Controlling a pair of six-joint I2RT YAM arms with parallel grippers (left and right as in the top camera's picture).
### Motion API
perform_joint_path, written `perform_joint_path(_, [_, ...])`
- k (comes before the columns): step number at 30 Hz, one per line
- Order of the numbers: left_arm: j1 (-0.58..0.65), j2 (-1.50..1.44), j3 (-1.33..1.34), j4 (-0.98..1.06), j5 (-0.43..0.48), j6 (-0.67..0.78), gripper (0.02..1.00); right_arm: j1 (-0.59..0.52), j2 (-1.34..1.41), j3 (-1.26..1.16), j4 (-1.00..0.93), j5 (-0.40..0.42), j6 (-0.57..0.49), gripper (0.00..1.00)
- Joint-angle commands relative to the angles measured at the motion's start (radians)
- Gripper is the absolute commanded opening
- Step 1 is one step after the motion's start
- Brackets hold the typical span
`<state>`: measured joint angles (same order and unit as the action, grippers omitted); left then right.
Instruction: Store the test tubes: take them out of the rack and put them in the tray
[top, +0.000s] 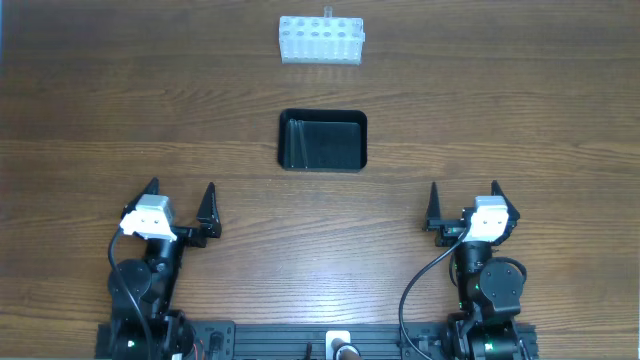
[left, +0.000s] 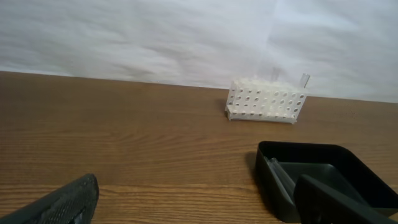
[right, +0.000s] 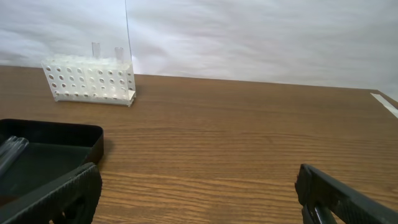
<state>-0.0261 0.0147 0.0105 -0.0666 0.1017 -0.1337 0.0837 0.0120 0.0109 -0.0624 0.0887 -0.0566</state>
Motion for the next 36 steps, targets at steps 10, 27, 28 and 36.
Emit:
perform_joint_path(10, [0.004,-0.008,-0.005,-0.002,0.010,0.015,1.000,-0.006,-0.006,-0.006,-0.002,0.012,-0.005,0.991])
perform_joint_path(27, [0.004,-0.008,-0.005,-0.002,0.010,0.015,1.000,-0.006,0.138,0.064,0.178,0.024,-0.004,0.993])
perform_joint_path(28, [0.004,-0.008,-0.005,-0.002,0.010,0.015,1.000,-0.006,0.194,0.113,0.193,0.012,-0.005,0.991])
perform_joint_path(36, [0.004,-0.008,-0.005,-0.002,0.010,0.015,1.000,0.011,0.700,0.457,0.265,-0.206,0.000,0.993])
